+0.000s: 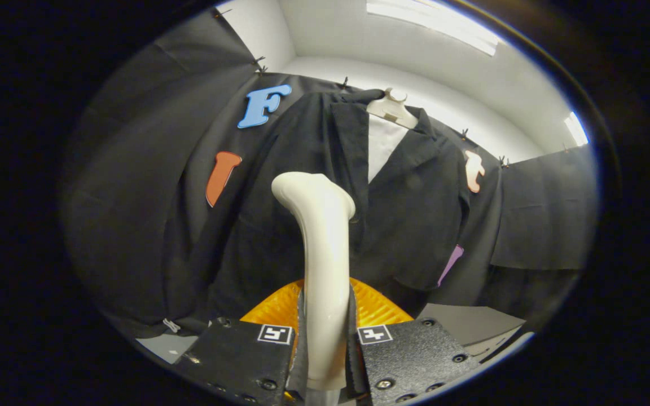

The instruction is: Iron the clothes twice with a garment steamer, once on the left side and once on the right side.

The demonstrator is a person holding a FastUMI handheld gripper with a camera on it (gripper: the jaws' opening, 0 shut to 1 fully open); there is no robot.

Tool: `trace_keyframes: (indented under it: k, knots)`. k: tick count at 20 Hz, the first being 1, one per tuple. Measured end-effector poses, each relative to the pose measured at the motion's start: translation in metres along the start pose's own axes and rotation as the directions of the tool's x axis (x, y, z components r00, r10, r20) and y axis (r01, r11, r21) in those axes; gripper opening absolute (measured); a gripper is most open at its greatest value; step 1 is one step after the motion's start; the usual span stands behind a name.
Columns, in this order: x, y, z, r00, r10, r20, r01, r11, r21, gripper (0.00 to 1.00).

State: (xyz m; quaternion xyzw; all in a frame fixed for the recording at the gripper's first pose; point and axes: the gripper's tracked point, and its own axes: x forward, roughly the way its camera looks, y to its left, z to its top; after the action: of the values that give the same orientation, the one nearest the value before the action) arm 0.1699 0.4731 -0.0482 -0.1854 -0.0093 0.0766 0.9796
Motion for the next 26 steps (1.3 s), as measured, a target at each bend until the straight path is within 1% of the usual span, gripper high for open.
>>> trace_keyframes:
  k: [3,7,10,13,15,18,26]
  knots:
    - [-0.005,0.002,-0.020,0.999,0.015,-0.044,-0.015,1.000,-0.003,0.29]
    - [-0.013,0.007,-0.042,0.997,0.039,-0.069,-0.041,0.999,-0.028,0.29]
    - [-0.023,0.014,-0.067,0.992,0.064,-0.107,-0.069,0.997,-0.041,0.29]
    - [-0.031,0.022,-0.083,0.990,0.091,-0.112,-0.099,0.993,-0.064,0.29]
    - [-0.035,0.027,-0.096,0.985,0.106,-0.137,-0.116,0.991,-0.066,0.29]
    - [-0.040,0.028,-0.118,0.976,0.109,-0.186,-0.122,0.991,-0.061,0.29]
    - [-0.055,0.036,-0.160,0.956,0.137,-0.260,-0.166,0.982,-0.092,0.29]
